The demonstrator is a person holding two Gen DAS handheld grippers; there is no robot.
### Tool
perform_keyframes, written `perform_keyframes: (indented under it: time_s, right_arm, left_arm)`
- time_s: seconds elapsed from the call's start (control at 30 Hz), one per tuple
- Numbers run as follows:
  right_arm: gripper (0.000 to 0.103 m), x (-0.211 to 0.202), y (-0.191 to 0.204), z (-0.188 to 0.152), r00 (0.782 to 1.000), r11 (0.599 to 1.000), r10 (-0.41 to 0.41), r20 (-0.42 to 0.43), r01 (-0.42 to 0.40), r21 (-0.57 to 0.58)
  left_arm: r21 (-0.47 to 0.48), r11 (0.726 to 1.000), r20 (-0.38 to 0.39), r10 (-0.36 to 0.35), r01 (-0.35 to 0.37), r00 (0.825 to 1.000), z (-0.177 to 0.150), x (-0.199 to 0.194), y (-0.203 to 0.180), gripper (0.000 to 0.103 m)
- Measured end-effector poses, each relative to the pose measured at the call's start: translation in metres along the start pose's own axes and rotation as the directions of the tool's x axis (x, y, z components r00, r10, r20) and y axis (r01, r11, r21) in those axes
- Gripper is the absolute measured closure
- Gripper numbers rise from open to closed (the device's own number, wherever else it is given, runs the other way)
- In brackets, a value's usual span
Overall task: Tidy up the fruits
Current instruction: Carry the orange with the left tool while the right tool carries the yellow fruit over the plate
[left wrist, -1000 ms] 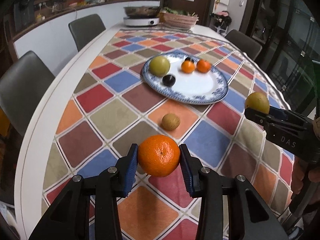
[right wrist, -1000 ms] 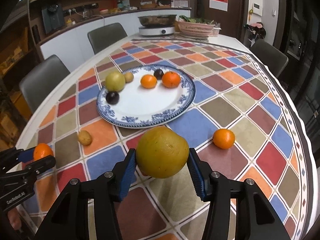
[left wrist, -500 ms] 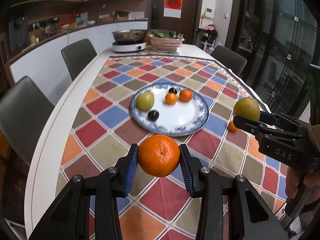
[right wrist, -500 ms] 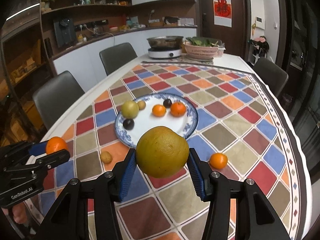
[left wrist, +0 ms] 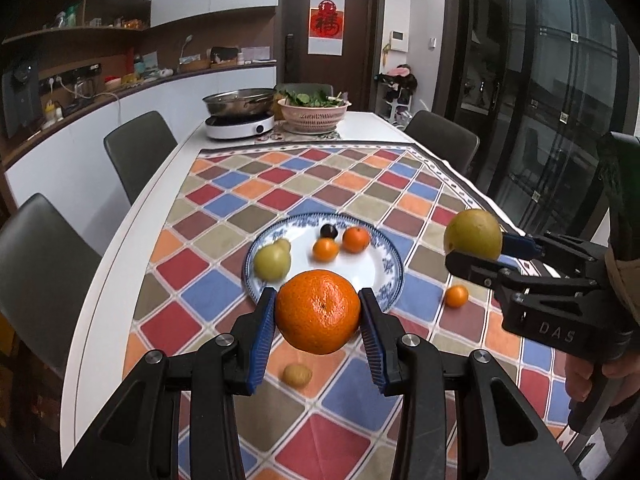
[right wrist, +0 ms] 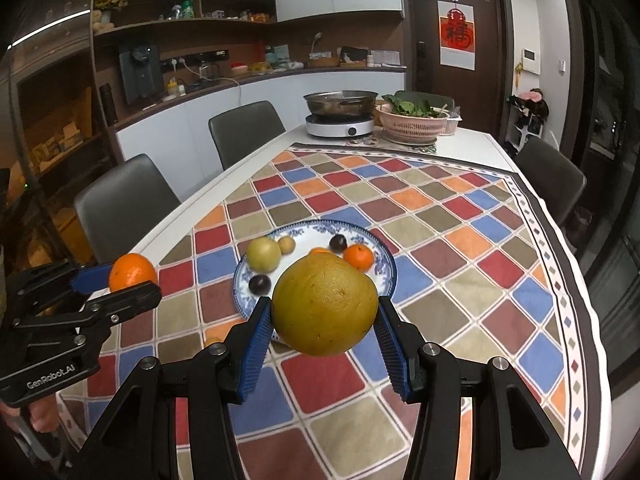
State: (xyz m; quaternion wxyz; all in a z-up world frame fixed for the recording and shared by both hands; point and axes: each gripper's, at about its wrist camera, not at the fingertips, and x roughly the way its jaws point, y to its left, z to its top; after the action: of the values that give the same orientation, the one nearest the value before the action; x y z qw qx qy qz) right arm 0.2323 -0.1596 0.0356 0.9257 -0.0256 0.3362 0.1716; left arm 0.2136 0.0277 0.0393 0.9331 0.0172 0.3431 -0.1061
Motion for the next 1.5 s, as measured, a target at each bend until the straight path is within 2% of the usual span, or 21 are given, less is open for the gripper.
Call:
perform_keyframes:
  time_s: [0.3,0.67,1.03,1.5]
  right_arm:
    - [0.051,0.019,-0.007,0.019,1.0,1.0,0.015,-0.017,-0.015,-0.02]
    - [0.051,0.061,-0.021,0.034,0.997,0.999,0.038,-0.071,-0.04,-0.023]
    - [0.051,0.107,-0.031,0.037,0.986,0.998,0.051,-0.156,-0.056,-0.025]
    - [0.051,0.154,-0.032,0.024,0.958,0.995,0.067,-0.279,-0.085,-0.053]
  left_arm:
    - [0.014,1.0,-0.009,-0.019,0.019,1.0,0.025,0.028,-0.001,0.063]
    - [-0.011,0.996,-0.074,-0.09,0.09,0.993,0.043,0.081,0.006,0.063]
    - [-0.022,0.993,-0.153,-0.114,0.112,0.982,0.044,0.13,0.014,0.063]
    - [0.012,0.994,-0.237,-0.101,0.107,0.966,0.036,0.171,0.019,0.063]
